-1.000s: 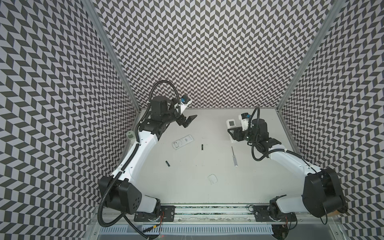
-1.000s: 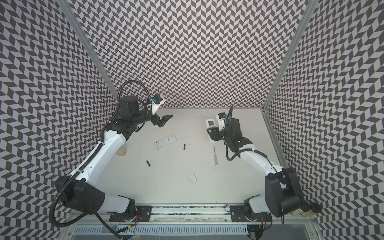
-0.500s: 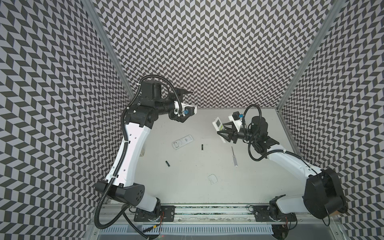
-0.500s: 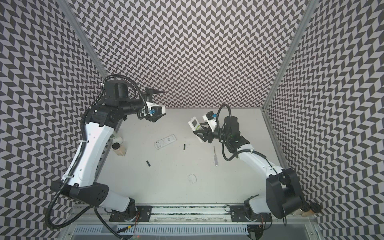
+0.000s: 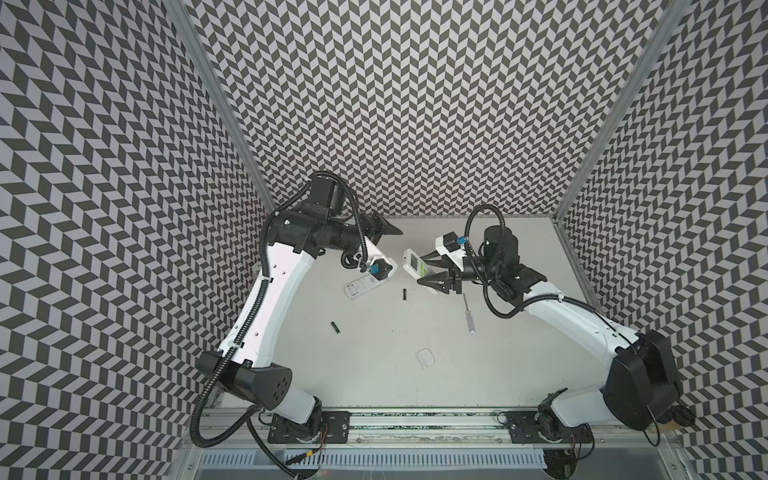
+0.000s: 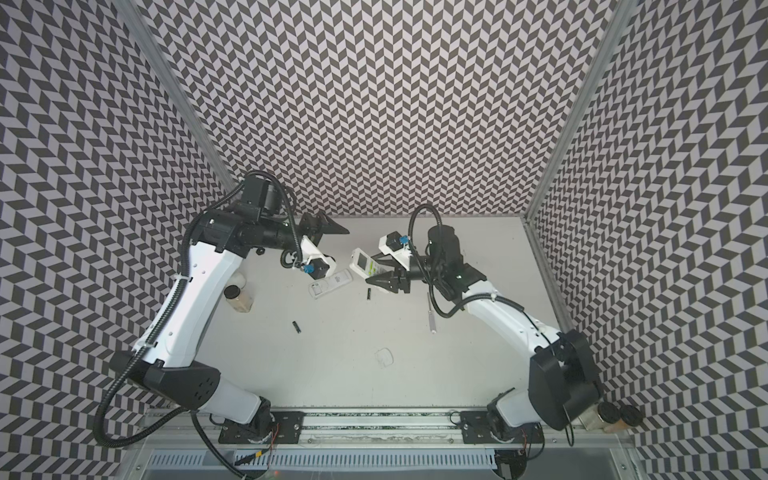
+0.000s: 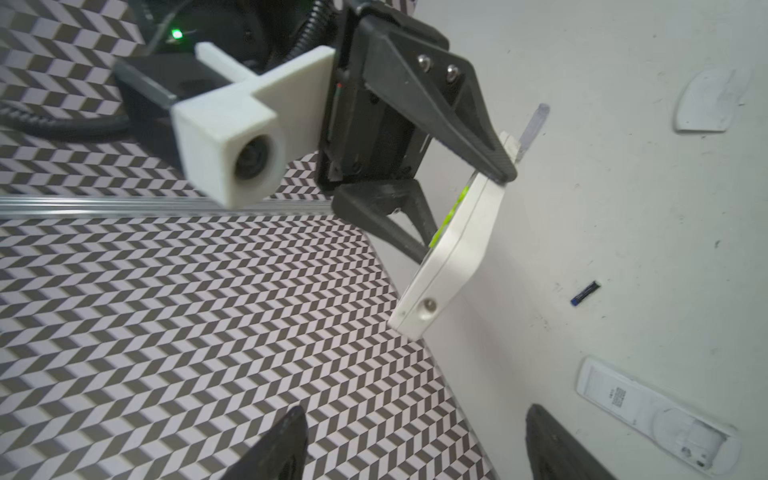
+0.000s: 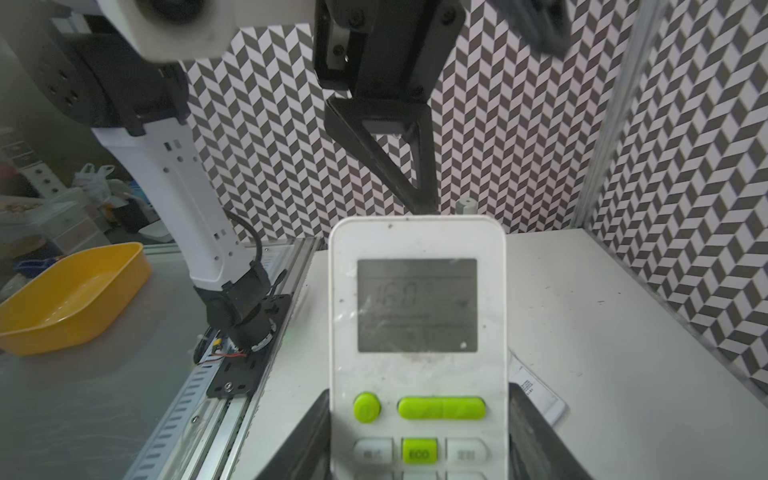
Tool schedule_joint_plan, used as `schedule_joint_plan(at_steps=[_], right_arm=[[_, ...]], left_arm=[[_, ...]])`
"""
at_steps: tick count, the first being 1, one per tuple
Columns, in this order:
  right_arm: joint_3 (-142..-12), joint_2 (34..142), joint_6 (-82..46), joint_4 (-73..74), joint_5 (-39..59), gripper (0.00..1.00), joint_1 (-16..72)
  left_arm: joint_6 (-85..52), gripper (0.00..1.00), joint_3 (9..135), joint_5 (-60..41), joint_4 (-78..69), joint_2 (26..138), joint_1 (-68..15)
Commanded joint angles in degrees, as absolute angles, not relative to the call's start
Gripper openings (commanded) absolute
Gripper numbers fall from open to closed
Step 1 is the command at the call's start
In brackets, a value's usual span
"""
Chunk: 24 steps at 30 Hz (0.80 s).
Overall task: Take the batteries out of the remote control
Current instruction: 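Carry the remote toward the left gripper while the left gripper reaches to meet it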
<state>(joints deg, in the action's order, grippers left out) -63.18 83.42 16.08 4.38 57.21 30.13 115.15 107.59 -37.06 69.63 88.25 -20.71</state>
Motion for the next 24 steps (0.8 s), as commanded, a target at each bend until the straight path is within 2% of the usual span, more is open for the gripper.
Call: schedule_joint_plan(at_steps=[1,9,13,21,24], right_arm=[[-64.1,84.5,20.3,2.9,60.1,0.21,31.3],[-63.6,85.2,18.6,4.0,61.3,0.2,32.0],[-65.4,86.6,21.1,-0.9,61.0,0.2,32.8],[-65.5,87.3,19.9,0.5,61.7,0.2,33.0],[-65.4,87.4,19.6,1.3,61.3,0.2,33.0]], left_arm=[[147.6,0.81,104.3,-34.0,75.0,88.3,-22.0],[149.6,0.74,101.6,-36.8,75.5,88.6,-23.7],[150.5,0.69,101.3,-37.6,75.8,88.3,-24.4],[151.3,0.46,99.3,-38.6,75.8,87.9,-25.2],[151.6,0.42,98.0,-38.9,75.8,87.9,-25.2]])
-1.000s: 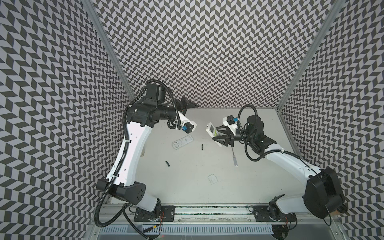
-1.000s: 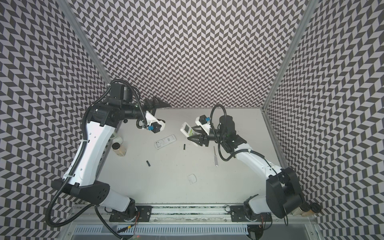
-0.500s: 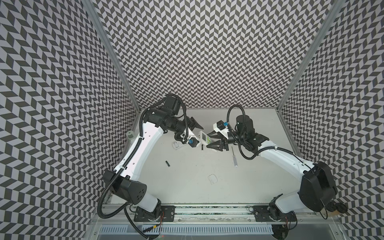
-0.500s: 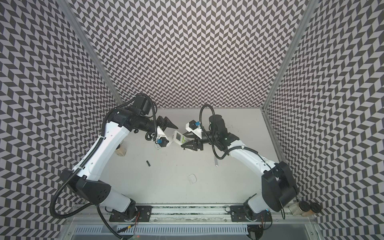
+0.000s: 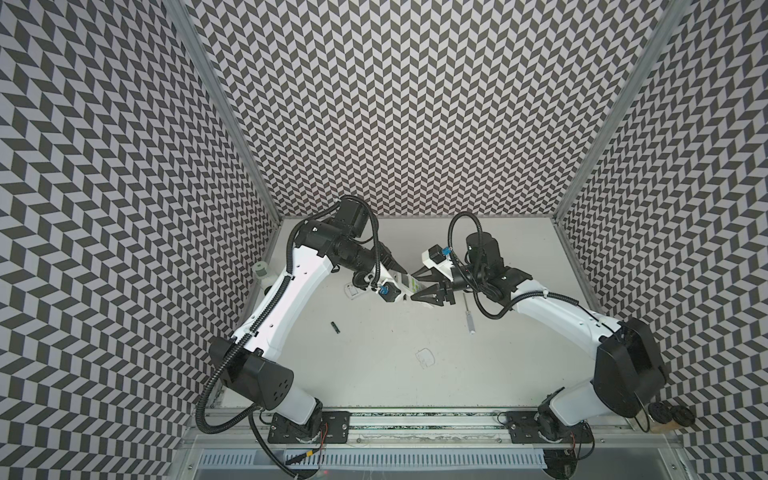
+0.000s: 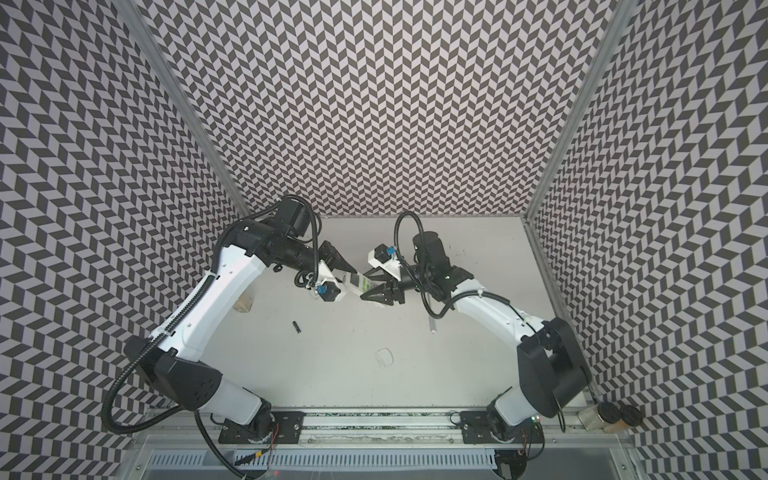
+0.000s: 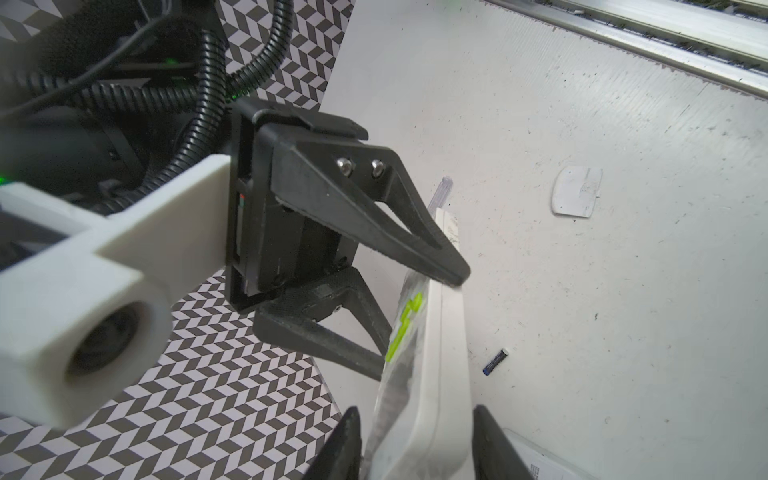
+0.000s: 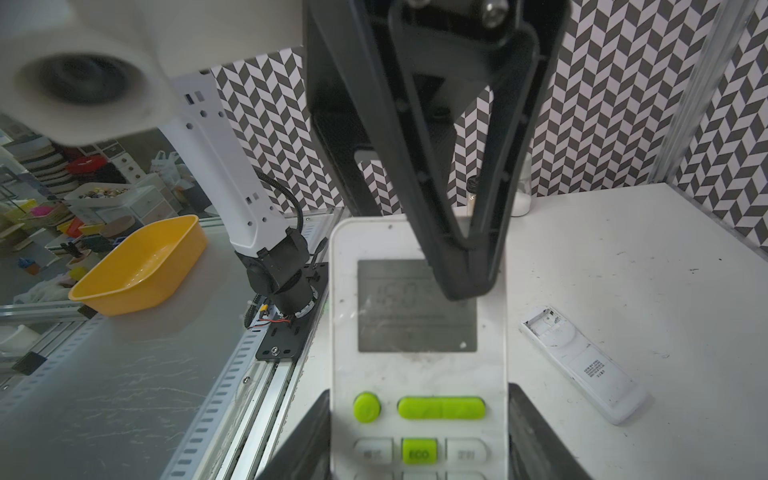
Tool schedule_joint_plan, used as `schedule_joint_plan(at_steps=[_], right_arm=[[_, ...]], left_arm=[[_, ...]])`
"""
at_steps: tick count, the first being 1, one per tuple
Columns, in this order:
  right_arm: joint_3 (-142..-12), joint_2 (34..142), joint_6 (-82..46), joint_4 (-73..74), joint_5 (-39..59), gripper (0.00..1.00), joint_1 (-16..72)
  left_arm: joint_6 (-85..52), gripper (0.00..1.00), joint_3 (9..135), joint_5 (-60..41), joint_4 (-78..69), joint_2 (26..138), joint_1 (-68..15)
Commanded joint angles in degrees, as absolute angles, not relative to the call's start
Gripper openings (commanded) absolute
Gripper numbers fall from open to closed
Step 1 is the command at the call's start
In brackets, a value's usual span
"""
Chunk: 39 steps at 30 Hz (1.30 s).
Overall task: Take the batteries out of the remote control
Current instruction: 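Carry the remote toward the left gripper while the left gripper reaches to meet it, then grasp the remote's end with the left gripper while the right gripper releases and withdraws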
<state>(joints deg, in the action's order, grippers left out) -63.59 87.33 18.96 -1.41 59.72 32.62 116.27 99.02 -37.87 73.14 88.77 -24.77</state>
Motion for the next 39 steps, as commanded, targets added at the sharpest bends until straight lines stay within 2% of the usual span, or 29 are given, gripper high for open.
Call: schedule_joint_plan(at_steps=[1,12,16,17,22,27,31,39], right_arm=[[-65.9,87.8,19.8,0.4,61.3,0.2,33.0],[-65.1,87.1,20.1,0.4,61.4,0.21,33.1],[-64.0,86.4,19.8,1.2,60.4,0.26,33.1],[-64.0,86.0,20.2,0.7,59.8,0.28,33.1],[-56.5,79.2,19.3,7.2,53.4,0.49,32.8],[-53.8,72.3,18.0,5.2,48.3,0.52,31.4],[-45.6,64.1,15.8,11.0,41.0,0.54,30.1],[-34.7,53.3,9.7,22.3,29.2,0.59,26.0]], left_arm=[[151.8,0.4,97.4,-38.8,75.5,87.7,-25.2],[150.3,0.07,96.8,-41.4,74.6,87.7,-25.6],[147.8,0.01,95.9,-42.0,72.9,87.6,-25.7],[146.3,0.0,96.1,-42.0,72.5,87.7,-25.8],[136.6,0.0,97.4,-43.1,72.0,88.6,-25.8],[124.0,0.0,96.7,-41.1,68.9,89.0,-25.5],[110.4,0.0,96.3,-42.8,65.0,89.4,-24.1],[83.6,0.0,93.2,-52.4,58.0,89.0,-20.1]])
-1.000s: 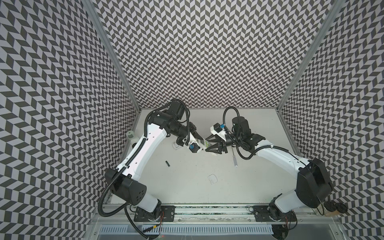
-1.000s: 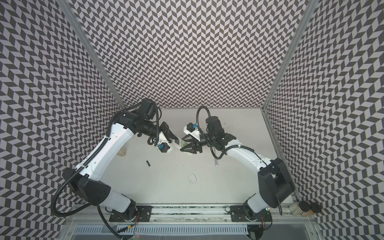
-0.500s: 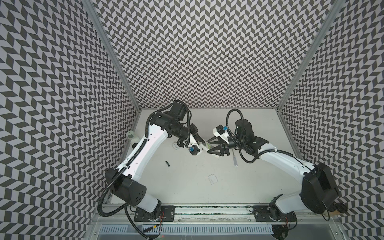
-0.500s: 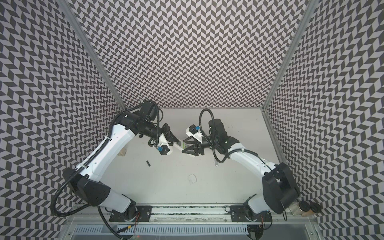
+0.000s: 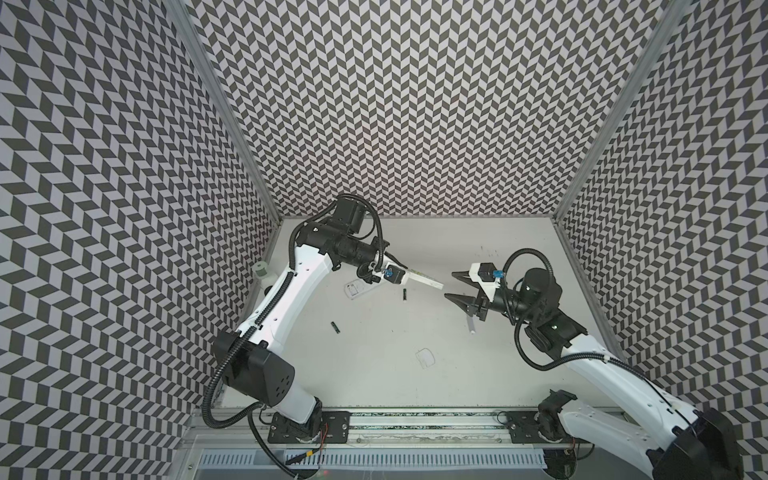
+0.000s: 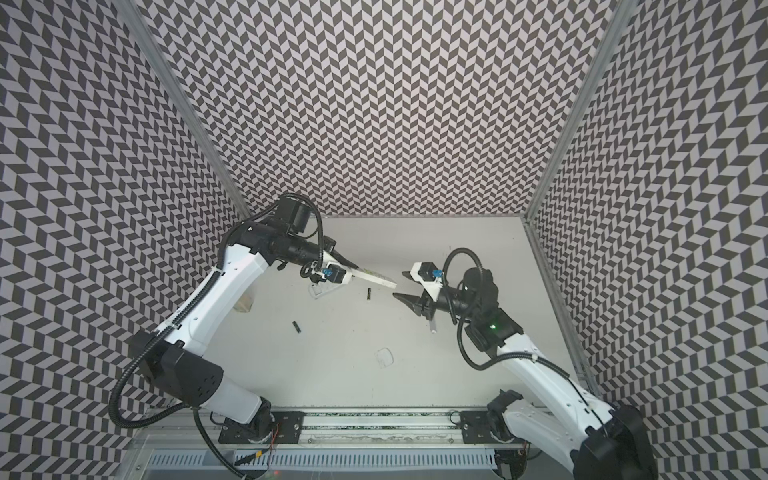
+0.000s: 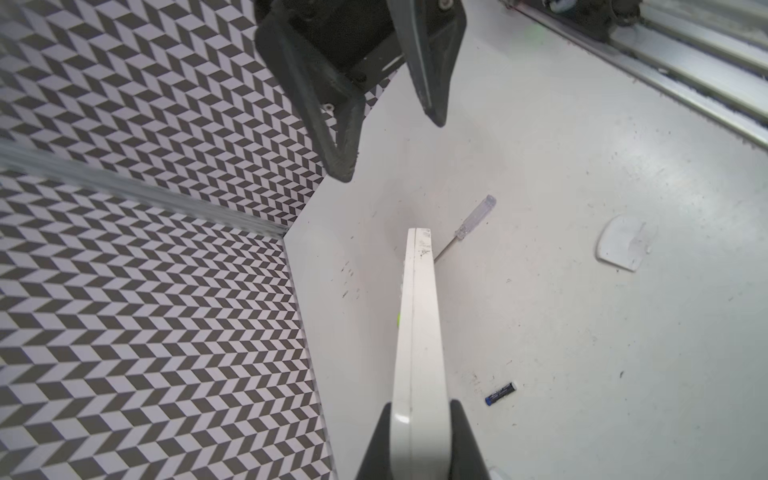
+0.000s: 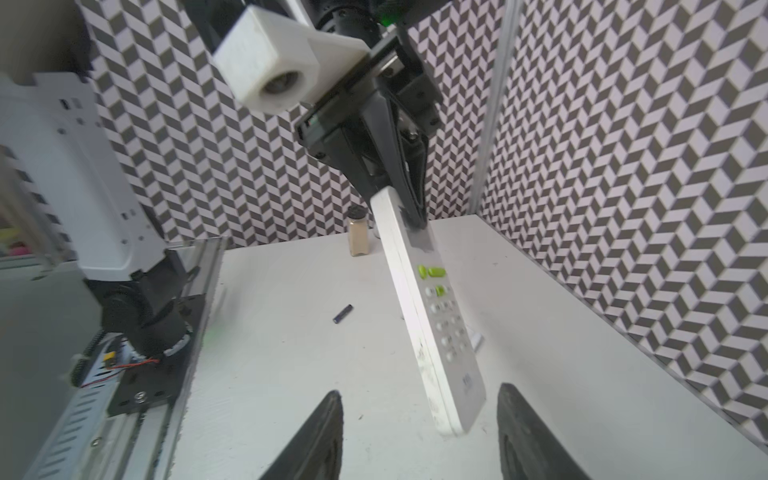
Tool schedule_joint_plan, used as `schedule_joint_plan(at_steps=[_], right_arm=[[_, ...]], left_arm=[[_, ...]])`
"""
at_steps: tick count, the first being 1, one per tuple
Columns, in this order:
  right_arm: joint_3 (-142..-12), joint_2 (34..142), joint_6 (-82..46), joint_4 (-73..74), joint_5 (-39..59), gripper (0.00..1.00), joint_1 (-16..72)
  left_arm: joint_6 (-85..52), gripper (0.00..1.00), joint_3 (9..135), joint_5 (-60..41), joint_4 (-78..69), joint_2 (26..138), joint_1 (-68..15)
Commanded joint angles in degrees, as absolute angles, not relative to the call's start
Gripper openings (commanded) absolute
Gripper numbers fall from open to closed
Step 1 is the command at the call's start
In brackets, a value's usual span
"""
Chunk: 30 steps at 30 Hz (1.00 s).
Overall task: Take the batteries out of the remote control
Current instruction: 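Grasp the remote's end with the left gripper while the right gripper releases and withdraws, then hold the remote with the left gripper while the right gripper approaches its back cover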
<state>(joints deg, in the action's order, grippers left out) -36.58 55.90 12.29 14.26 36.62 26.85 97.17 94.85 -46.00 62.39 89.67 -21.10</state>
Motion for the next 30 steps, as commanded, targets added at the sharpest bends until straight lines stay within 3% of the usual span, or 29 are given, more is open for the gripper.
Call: schedule_joint_plan(at_steps=[1,5,9,14,24,30], right_arm=[[-34.0,52.7,9.4,22.7,27.7,0.6,25.9],[-30.5,50.9,9.4,24.5,23.8,0.64,25.7],[-28.3,49.6,6.8,26.2,18.8,0.68,25.2],[-23.1,47.8,1.4,32.7,12.7,0.81,25.0],[-23.5,51.0,-10.5,30.0,7.3,0.9,25.1],[-25.2,58.0,-17.5,30.1,14.3,0.9,25.1]], left_arm=[[79.4,0.0,92.7,-53.4,56.4,88.7,-19.6],[59.1,0.0,89.3,-58.9,47.9,88.5,-16.7],[33.0,0.0,85.3,-56.4,33.7,87.8,-16.5],[16.7,0.0,81.3,-55.9,27.5,88.6,-16.3],[-4.8,0.0,69.1,-57.5,13.5,88.6,-16.2],[-12.2,0.0,55.9,-58.0,3.0,86.2,-16.0]])
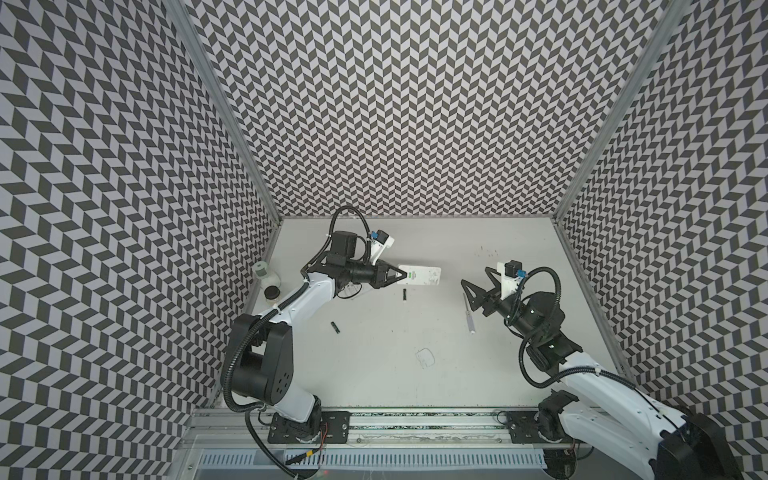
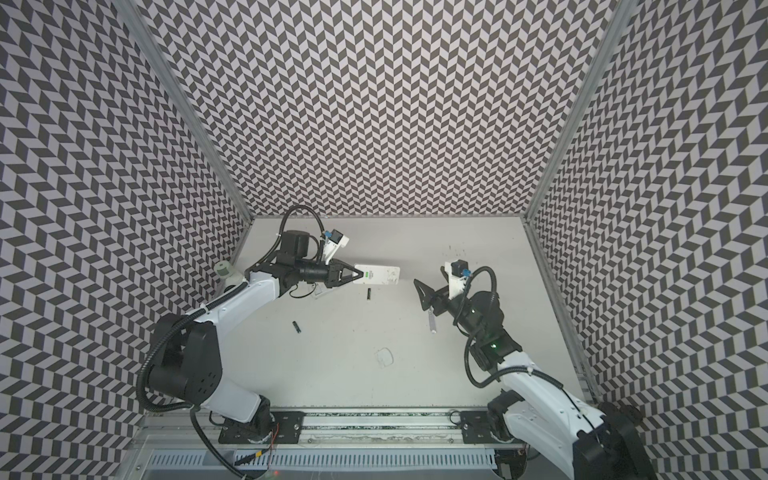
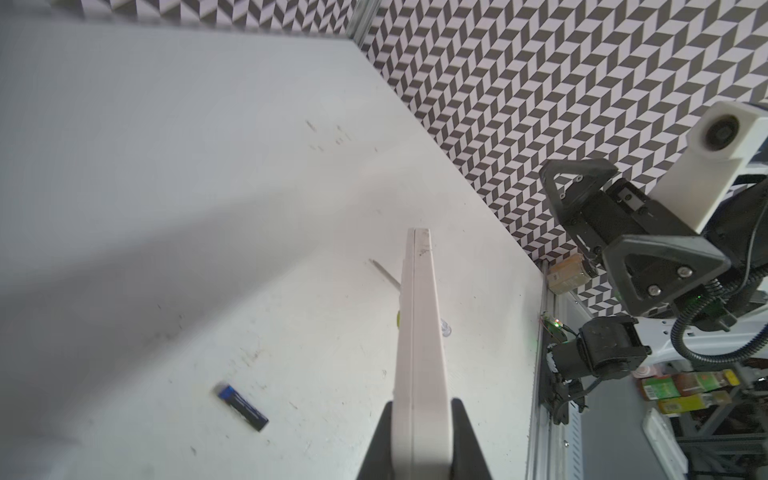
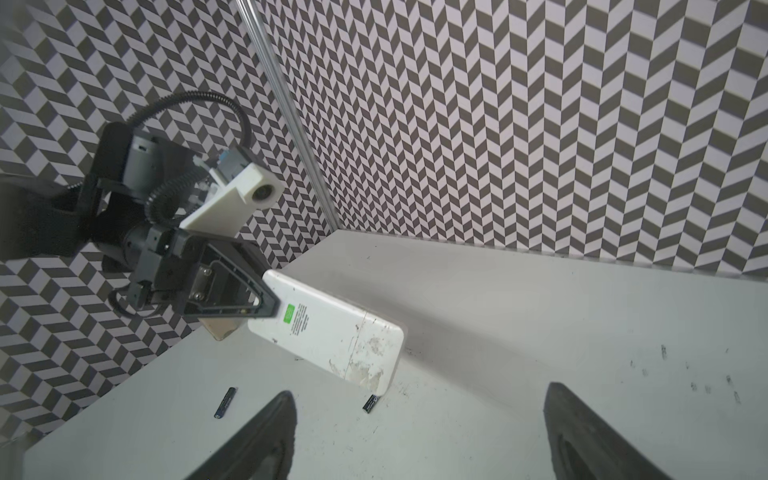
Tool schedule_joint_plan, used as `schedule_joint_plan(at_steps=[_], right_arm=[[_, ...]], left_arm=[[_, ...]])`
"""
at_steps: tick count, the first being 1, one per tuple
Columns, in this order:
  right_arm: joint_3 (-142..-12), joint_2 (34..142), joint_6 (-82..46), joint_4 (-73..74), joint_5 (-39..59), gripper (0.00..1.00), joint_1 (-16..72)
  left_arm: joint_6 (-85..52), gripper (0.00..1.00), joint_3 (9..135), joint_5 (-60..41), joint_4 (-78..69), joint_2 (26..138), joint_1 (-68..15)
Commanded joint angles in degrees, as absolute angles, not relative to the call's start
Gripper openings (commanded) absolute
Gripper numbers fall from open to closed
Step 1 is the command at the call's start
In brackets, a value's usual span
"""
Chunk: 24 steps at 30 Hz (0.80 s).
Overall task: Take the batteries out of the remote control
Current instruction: 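Hold the remote with the left gripper while the right gripper approaches its back cover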
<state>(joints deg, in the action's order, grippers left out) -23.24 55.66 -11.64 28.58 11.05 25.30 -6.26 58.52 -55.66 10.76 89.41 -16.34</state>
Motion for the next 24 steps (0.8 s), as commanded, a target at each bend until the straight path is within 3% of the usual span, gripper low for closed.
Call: schedule_joint_plan(at_steps=[1,11,24], right_arm=[[-25.7,59.7,-18.6,29.8,15.9,0.9,25.1],[-31.6,78.4,-25.7,28.5,29.8,0.78,25.3],[-34.3,85.8,-28.8,37.0,36.0,0.71,25.3]], left_arm=[[-12.2,0.0,54.6,-57.9,2.2,85.5,-15.8],[-14.6,0.0,46.6,-56.4,-6.3,83.1,-15.3],[-17.4,0.0,47.4,-59.3,-8.6,83.7,-15.8]])
